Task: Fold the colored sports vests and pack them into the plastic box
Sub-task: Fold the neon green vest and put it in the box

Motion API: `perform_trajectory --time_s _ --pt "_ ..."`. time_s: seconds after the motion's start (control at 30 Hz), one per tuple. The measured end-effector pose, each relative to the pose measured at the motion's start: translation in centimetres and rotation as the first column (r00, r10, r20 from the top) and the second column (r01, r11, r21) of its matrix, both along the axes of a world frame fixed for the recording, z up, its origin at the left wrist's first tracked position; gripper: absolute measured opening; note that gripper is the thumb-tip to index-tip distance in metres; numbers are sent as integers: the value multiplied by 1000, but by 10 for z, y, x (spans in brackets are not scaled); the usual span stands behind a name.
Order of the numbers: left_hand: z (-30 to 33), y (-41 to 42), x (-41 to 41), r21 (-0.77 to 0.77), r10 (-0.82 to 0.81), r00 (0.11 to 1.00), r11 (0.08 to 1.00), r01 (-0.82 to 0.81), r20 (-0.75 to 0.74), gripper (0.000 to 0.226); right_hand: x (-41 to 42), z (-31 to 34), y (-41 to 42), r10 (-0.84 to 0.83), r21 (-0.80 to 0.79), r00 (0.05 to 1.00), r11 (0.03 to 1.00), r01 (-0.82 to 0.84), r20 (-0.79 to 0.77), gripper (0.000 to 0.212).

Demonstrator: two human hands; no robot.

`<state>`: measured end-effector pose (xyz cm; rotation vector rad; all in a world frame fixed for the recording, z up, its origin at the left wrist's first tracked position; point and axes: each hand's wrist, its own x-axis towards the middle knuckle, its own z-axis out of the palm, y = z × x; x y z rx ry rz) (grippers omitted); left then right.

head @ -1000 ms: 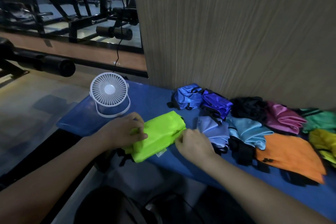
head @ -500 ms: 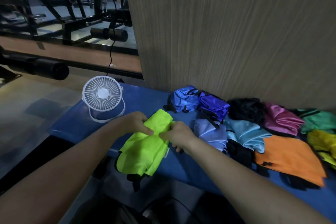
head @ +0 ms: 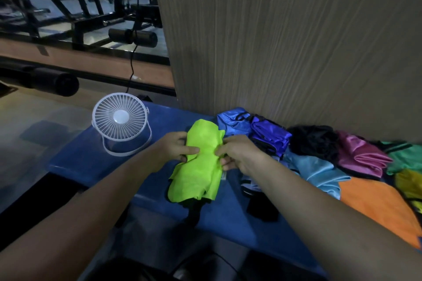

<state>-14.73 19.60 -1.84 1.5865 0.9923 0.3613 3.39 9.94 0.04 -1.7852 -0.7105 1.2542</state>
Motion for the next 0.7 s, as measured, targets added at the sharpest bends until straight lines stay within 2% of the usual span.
perform_trajectory --time_s 0.1,0.27,0.53,0.7 --pt "-1 1 -10 27 -43 998 999 45 -52 39 0 0 0 -29 43 998 999 31 -62 41" --pt "2 -5 -11 82 -99 976 990 116 -196 30 -7 -3 -1 -58 75 992 995 66 -109 42" --pt "-1 -13 -12 26 -53 993 998 56 -108 47 -13 -6 -10 -41 62 979 997 54 -199 56" --pt "-9 -6 -20 -38 -6 999 999 4 -52 35 -19 -8 -13 -27 100 997 994 34 -74 56"
